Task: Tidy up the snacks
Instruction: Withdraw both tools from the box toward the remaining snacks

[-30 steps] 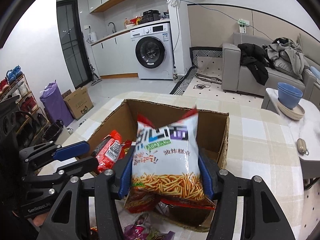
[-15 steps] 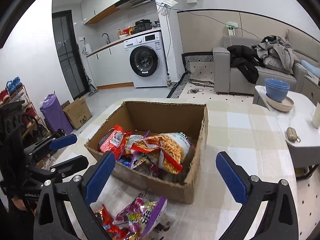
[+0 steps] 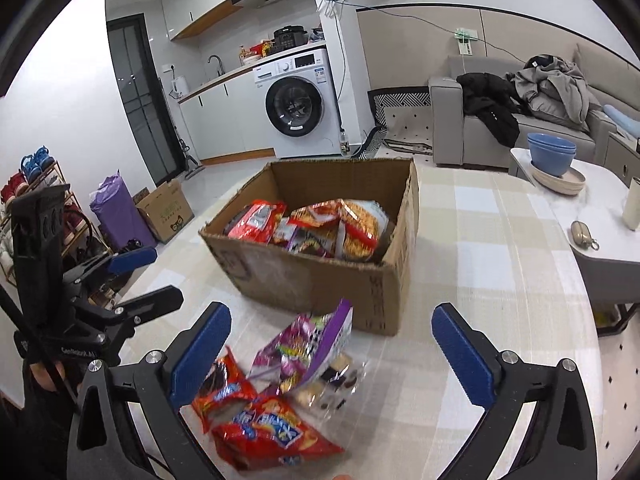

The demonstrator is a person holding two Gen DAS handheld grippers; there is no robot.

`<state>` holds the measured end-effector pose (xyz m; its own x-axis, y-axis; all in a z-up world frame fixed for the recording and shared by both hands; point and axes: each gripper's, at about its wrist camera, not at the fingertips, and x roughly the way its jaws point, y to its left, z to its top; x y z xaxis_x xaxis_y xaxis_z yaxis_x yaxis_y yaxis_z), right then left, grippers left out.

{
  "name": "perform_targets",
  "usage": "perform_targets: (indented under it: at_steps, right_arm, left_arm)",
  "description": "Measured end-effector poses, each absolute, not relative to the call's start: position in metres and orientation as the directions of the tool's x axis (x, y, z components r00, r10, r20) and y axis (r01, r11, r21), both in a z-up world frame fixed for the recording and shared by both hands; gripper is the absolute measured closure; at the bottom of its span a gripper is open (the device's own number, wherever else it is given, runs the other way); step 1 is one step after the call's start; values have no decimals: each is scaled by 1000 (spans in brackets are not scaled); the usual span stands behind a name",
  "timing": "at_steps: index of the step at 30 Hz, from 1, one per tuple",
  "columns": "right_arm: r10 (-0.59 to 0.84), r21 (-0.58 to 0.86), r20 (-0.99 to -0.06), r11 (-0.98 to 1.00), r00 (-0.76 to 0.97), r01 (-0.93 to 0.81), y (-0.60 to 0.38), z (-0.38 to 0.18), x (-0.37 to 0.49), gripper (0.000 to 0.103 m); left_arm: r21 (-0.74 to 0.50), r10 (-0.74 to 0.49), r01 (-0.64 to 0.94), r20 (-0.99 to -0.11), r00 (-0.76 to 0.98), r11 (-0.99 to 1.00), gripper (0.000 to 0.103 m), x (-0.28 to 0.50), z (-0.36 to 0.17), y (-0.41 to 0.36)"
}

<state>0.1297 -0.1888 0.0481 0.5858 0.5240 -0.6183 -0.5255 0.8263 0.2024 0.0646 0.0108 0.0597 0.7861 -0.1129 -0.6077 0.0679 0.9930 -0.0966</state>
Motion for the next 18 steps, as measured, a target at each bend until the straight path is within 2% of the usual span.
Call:
perform_targets:
  at_steps: [13, 18]
  right_arm:
    - [557, 222, -655, 788, 511, -574, -191, 29, 83, 1]
    - [542, 188, -691, 773, 477, -606, -183, 21, 76, 0]
  left_arm:
    - [-57, -106, 90, -642, 759, 994, 1, 32, 52, -5]
    - [-52, -100, 87, -668, 737, 995, 1, 27, 43, -4]
